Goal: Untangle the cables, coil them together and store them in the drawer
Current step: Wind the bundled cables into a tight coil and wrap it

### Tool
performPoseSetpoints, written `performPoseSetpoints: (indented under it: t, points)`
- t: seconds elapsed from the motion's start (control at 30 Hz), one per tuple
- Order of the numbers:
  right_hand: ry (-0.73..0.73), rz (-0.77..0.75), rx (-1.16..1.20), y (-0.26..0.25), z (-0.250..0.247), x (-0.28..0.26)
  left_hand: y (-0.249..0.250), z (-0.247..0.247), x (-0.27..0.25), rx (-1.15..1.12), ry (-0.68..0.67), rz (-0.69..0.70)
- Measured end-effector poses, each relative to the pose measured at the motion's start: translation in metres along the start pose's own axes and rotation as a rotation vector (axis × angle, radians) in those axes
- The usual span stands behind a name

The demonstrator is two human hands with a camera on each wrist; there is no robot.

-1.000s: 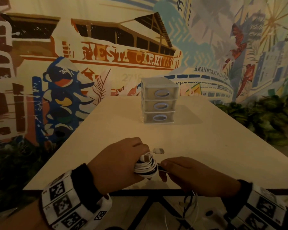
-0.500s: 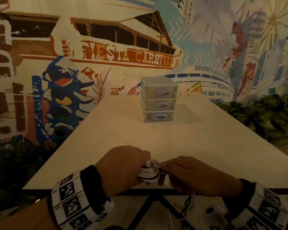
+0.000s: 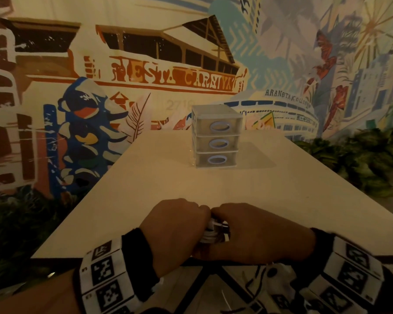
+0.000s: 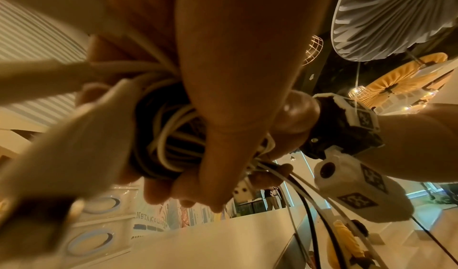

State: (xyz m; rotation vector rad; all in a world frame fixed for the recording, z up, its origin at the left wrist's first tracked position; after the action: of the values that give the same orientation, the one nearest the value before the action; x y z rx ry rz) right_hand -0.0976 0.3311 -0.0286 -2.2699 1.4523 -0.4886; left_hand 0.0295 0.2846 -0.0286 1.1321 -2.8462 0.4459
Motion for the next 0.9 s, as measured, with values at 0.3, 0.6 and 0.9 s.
performPoseSetpoints:
  t: [0.3, 0.6, 0.9]
  points:
    - [0.085, 0.072, 0.169, 0.007, 0.008, 0.010, 0.004, 0.006, -0.002, -0.078, 0.142, -0.114]
    - [0.146, 0.113, 0.230, 0.016, 0.009, 0.014, 0.004, 0.005, 0.001, -0.105, 0.143, -0.101]
    - [-0.054, 0.096, -0.019, 0.003, 0.011, 0.020, 0.013, 0.009, 0.001, -0.074, 0.059, -0.049]
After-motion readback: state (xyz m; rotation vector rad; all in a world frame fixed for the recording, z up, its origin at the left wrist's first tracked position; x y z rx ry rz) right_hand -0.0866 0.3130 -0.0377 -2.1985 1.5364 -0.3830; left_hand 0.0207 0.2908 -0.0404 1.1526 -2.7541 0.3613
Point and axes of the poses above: each hand's wrist, its own x-axis towards the middle knuckle, its own z-axis out of the palm, y = z × x, the point moved 4 cm from there along x, towards the middle knuckle, and after that the axes turned 8 degrees about -z, right-handed, at the moved point
